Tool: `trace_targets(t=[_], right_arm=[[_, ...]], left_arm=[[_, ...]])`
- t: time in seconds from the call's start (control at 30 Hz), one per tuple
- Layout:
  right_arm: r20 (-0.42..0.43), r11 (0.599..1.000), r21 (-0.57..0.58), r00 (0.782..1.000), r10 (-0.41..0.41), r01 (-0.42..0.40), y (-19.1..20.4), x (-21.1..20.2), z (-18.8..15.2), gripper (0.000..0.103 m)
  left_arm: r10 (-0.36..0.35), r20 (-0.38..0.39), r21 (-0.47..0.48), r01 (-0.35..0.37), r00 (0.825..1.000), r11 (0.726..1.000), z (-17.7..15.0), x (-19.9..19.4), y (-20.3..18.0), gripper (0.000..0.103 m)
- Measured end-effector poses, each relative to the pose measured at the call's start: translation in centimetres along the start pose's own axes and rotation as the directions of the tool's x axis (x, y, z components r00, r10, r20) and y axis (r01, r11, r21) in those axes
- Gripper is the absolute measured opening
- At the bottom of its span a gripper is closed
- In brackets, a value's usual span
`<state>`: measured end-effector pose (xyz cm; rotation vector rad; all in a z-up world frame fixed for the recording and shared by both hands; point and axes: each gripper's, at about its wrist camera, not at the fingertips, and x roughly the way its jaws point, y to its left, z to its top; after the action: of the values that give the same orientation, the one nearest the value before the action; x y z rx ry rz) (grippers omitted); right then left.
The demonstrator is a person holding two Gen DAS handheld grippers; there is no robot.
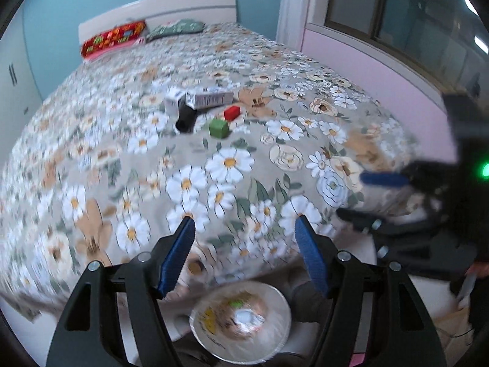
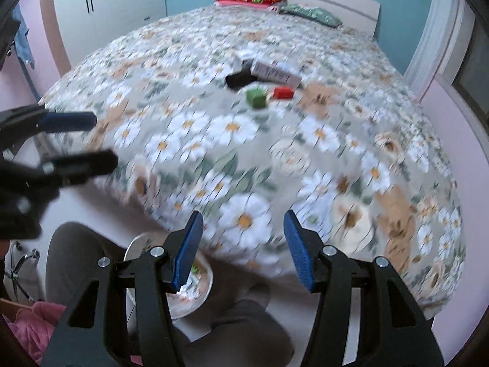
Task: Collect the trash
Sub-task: 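Move both tools back toward the blocks on the bed, then grasp the green block with the left tool while the right tool grasps the red block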
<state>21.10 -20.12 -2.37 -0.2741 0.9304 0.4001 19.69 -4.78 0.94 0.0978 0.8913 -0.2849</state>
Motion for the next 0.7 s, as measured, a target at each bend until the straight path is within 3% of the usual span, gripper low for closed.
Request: trace_targets(t=[0.3, 0.7], right_arm=[[0.038, 0.999, 0.031, 0.999, 0.021, -0.022, -4.1, 3.1, 5.2, 0.061], [0.010, 0.998, -0.016, 0.998, 0.060, -0.060, -6.7, 12.0, 11.9, 0.061]], left_arm=[[-0.043, -0.020, 0.060, 0.044, 0.999, 0.997, 3.6, 4.9, 1.8, 0.070], [-0.162, -0.058, 0.074, 0.166, 0.985, 0.983, 7.3, 13.9, 4.4, 0.070]])
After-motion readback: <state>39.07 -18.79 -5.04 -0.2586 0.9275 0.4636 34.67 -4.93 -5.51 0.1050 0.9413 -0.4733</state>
